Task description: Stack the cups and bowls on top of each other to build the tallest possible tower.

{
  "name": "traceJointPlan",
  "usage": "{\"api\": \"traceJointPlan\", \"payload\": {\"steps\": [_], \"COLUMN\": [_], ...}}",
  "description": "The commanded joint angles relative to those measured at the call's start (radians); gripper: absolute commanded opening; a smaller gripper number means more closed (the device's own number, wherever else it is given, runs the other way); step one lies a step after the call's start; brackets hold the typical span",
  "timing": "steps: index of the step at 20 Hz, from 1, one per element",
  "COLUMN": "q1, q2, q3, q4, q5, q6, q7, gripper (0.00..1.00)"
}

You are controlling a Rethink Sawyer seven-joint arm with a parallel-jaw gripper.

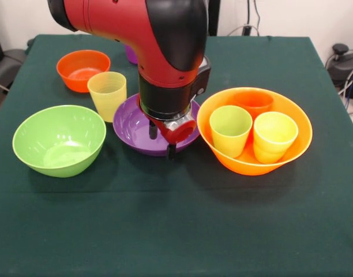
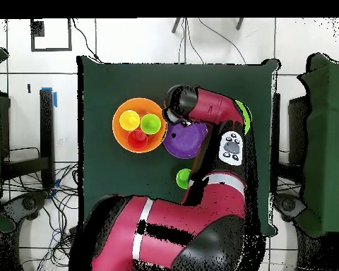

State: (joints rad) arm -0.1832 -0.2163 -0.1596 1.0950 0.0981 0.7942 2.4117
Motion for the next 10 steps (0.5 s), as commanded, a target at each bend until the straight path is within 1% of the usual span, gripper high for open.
{"api": "traceJointPlan", "payload": {"steps": [1, 10], "q1": [-0.024, -0.048], "q2": [-0.001, 0.025], "q3": [0.133, 0.147], "q4": [0.075, 0.093], "q5": [-0.024, -0.037], "q6": [-0.047, -0.093], "q7": [-0.070, -0.084], "gripper": [1.00, 1.00]}}
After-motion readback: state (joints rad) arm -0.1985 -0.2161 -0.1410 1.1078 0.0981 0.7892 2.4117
